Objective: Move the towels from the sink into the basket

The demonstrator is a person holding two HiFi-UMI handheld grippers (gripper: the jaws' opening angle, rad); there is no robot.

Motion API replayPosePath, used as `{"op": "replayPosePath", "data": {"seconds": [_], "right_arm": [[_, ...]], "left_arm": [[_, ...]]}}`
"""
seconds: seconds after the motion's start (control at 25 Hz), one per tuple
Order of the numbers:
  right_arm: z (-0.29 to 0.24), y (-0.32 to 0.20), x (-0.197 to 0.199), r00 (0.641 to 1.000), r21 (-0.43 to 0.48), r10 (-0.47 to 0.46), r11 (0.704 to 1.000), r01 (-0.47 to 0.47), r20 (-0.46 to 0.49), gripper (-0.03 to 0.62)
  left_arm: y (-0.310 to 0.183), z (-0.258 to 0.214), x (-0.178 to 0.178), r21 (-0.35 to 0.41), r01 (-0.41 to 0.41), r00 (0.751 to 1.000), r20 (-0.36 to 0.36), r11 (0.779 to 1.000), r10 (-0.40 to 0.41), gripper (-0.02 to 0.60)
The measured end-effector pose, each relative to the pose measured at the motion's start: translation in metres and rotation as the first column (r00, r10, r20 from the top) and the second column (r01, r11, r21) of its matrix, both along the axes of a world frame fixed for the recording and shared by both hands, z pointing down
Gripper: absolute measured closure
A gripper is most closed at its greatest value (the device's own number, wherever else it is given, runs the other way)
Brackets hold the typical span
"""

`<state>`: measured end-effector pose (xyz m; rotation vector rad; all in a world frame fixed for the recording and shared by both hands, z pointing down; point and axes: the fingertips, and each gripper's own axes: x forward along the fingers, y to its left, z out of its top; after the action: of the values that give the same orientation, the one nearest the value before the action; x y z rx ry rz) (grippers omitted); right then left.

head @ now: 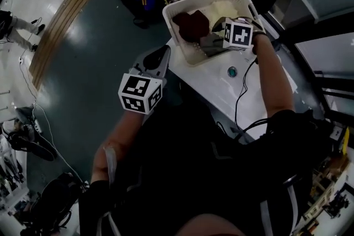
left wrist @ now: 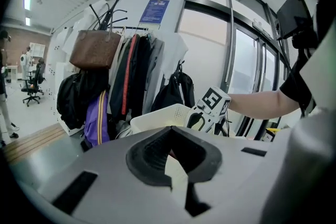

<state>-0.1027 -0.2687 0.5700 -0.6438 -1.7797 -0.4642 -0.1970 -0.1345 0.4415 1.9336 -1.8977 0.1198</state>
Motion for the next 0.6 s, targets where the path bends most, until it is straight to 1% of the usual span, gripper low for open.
{"op": "replayPosePath", "data": {"seconds": [0.08,0.12,0.16,0.2,0.24,0.28,0.32,0.4,0.48,0.6], "right_arm": [[-0.033,0.001,-0.005,0.992,0.024,0.077,0.996,-0.080,0.099,0.421],[-0.052,0.000,-0.007,0.978,0.035,0.133,0.990,-0.140,0.164,0.428],[-0.072,0.001,-0.008,0.952,0.035,0.193,0.978,-0.207,0.237,0.447],[-0.091,0.003,-0.010,0.914,0.017,0.254,0.962,-0.274,0.315,0.470],[-0.110,0.007,-0.011,0.865,-0.022,0.316,0.942,-0.334,0.389,0.490],[-0.128,0.013,-0.010,0.806,-0.079,0.378,0.919,-0.386,0.455,0.503],[-0.145,0.019,-0.008,0.739,-0.145,0.440,0.891,-0.430,0.510,0.514],[-0.173,0.030,0.003,0.589,-0.271,0.552,0.823,-0.499,0.590,0.537],[-0.195,0.039,0.020,0.434,-0.366,0.638,0.745,-0.558,0.636,0.553],[-0.218,0.053,0.055,0.199,-0.481,0.726,0.608,-0.631,0.658,0.563]], "left_arm": [[0.003,-0.010,0.001,0.032,-0.026,1.000,0.007,0.999,0.026,0.574],[0.005,-0.017,0.002,0.051,-0.043,0.999,0.009,0.998,0.042,0.574],[0.007,-0.023,0.004,0.069,-0.059,0.998,0.010,0.996,0.059,0.574],[0.010,-0.029,0.006,0.086,-0.074,0.997,0.010,0.994,0.073,0.574],[0.014,-0.035,0.008,0.100,-0.086,0.996,0.008,0.991,0.086,0.574],[0.018,-0.039,0.010,0.113,-0.097,0.995,0.004,0.989,0.097,0.574],[0.021,-0.043,0.013,0.125,-0.108,0.994,0.000,0.986,0.108,0.574],[0.026,-0.049,0.018,0.147,-0.132,0.991,-0.005,0.980,0.134,0.574],[0.029,-0.055,0.024,0.172,-0.162,0.986,-0.011,0.972,0.167,0.574],[0.029,-0.063,0.038,0.208,-0.230,0.971,-0.018,0.951,0.239,0.574]]}}
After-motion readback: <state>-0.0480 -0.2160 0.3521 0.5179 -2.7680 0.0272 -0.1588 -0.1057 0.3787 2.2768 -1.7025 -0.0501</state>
